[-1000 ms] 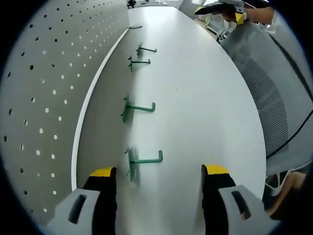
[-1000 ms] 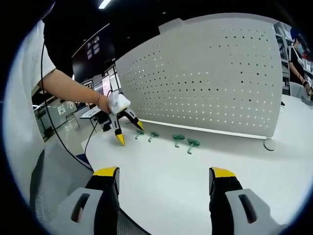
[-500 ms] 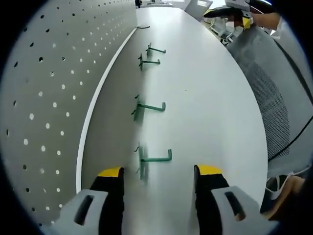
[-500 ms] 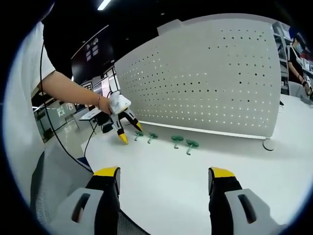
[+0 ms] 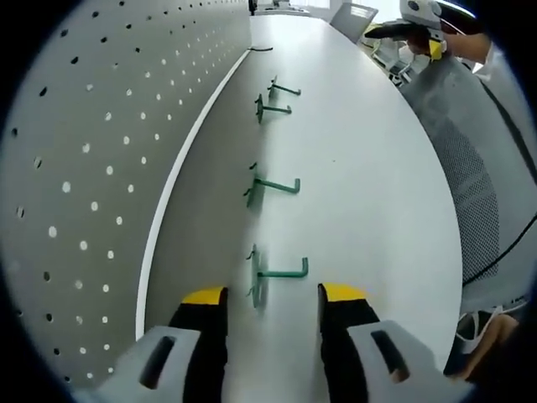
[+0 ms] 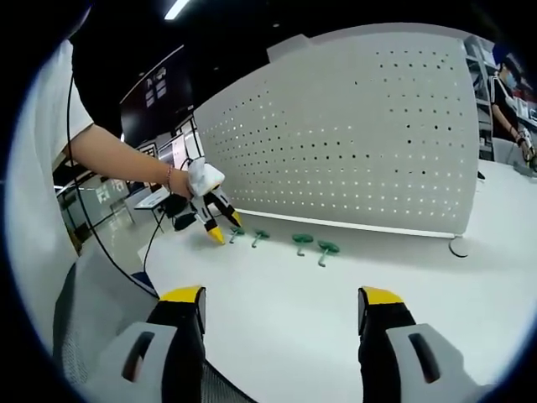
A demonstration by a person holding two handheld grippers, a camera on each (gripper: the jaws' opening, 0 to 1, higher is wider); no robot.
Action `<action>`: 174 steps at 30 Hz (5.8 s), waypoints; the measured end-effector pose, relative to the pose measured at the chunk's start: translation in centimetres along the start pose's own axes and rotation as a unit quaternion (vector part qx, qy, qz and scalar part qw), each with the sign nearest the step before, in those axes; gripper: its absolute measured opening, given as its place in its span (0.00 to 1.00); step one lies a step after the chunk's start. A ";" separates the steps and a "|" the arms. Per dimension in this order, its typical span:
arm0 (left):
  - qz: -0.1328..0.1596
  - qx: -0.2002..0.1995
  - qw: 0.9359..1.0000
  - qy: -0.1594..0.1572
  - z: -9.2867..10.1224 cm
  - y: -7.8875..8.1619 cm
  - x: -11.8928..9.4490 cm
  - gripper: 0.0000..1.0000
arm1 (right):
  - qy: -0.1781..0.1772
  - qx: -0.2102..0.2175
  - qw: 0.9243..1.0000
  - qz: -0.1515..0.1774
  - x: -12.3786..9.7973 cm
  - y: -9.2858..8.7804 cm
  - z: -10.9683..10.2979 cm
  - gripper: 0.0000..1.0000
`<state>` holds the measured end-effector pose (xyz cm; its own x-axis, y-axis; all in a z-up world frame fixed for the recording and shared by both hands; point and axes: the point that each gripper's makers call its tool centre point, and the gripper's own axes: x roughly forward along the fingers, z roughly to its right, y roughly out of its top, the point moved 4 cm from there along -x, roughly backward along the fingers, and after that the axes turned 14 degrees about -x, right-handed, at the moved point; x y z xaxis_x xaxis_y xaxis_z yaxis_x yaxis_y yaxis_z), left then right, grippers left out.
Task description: Insert the hook assembly into the mounting plate slot until the hook locks in place.
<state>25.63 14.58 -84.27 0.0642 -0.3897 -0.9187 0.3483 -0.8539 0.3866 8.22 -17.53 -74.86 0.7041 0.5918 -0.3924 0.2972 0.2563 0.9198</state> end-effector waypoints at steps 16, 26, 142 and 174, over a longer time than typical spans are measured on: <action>0.006 -0.017 1.000 0.014 -0.3 0.3 0.1 0.23 | 0.002 -0.002 1.000 0.001 0.1 0.0 -0.1 0.71; 0.008 -0.032 0.999 0.035 -0.7 0.3 0.1 0.11 | 0.004 -0.002 1.000 0.000 0.0 0.1 -0.2 0.71; 0.335 -0.111 0.930 0.104 5.0 8.4 -6.6 0.02 | -0.010 0.009 0.999 0.033 -0.6 1.3 0.1 0.72; 0.455 -0.124 0.876 0.104 10.0 12.1 -11.7 0.02 | -0.004 0.014 0.999 0.046 -0.7 1.7 0.0 0.72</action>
<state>19.73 5.39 -68.07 0.5809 -0.7763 -0.2447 0.2559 -0.1112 0.9603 8.21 -17.54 -73.04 0.7341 0.6057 -0.3070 0.2498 0.1796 0.9515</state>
